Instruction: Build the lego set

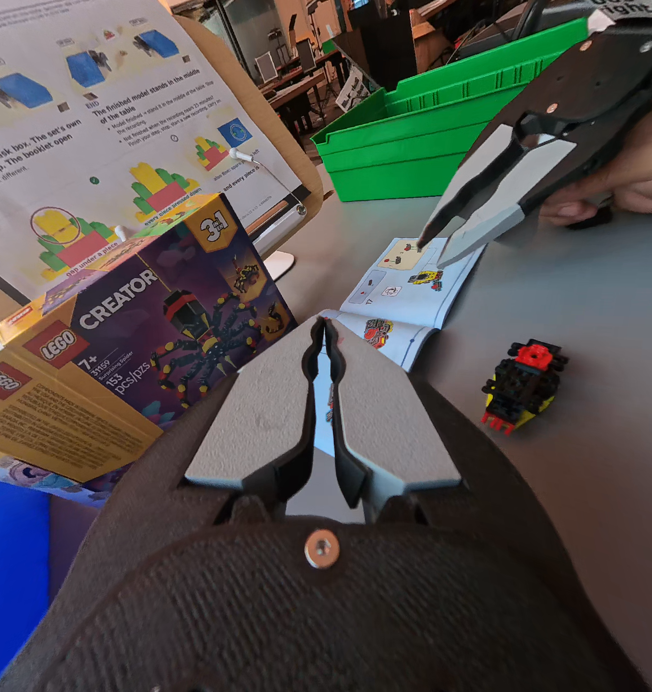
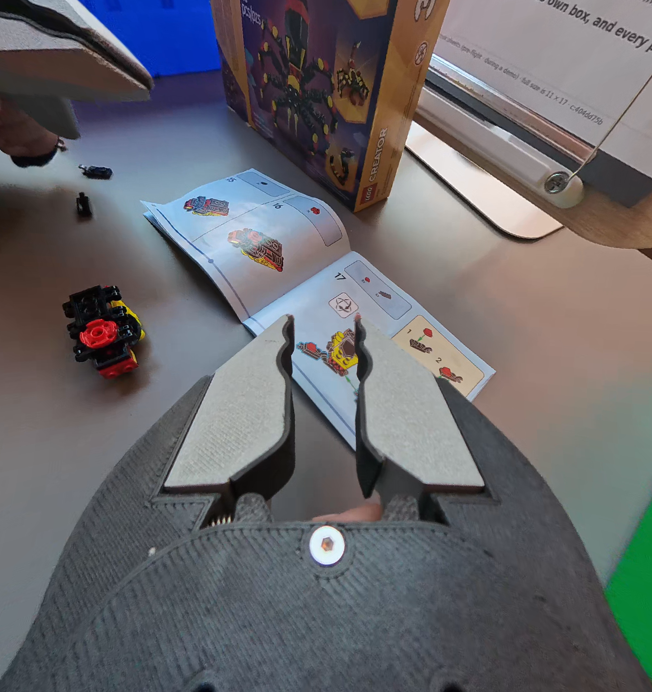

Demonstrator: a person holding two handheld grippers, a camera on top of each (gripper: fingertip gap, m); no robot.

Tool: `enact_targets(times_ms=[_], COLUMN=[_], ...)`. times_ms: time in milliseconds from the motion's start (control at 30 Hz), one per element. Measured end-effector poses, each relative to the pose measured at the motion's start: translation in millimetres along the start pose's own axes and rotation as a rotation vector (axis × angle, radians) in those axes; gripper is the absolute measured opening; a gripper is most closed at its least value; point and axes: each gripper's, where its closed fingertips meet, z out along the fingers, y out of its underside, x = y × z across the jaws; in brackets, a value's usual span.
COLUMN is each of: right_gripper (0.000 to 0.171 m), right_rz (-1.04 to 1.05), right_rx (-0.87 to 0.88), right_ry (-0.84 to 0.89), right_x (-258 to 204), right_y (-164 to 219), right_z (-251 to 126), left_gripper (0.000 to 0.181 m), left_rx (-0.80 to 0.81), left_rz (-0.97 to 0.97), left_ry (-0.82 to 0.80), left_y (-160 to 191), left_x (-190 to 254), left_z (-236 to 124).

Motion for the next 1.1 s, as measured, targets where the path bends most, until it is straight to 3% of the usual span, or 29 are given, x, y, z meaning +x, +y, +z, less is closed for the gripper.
enact_targets(times_ms=[533, 700, 800, 900, 1000, 1100], right_gripper=[0.029, 0.029, 0.029, 0.030, 0.031, 0.031], right_rz=[-0.028, -0.028, -0.029, -0.022, 0.007, 0.025], right_rx=[-0.018, -0.010, 0.005, 0.018, 0.011, 0.015], right_ry=[0.042, 0.045, 0.065, 0.072, 0.062, 0.066], right_x=[2, 2, 4, 6, 8, 10], right_y=[2, 1, -1, -2, -1, -2], right_z=[2, 1, -1, -3, -2, -3], left_gripper=[0.000, 0.004, 0.004, 0.003, 0.011, 0.048], left_rx=[0.000, 0.034, 0.044, -0.013, -0.151, -0.393], left_rz=[-0.024, -0.110, -0.091, -0.090, -0.216, -0.367], left_ry=[-0.039, -0.053, -0.095, -0.265, -0.298, -0.227], left_y=[0, -20, -39, -31, 12, 77], left_x=[-15, -33, -65, -137, -206, -247], left_z=[-7, -31, -76, -128, -151, -139])
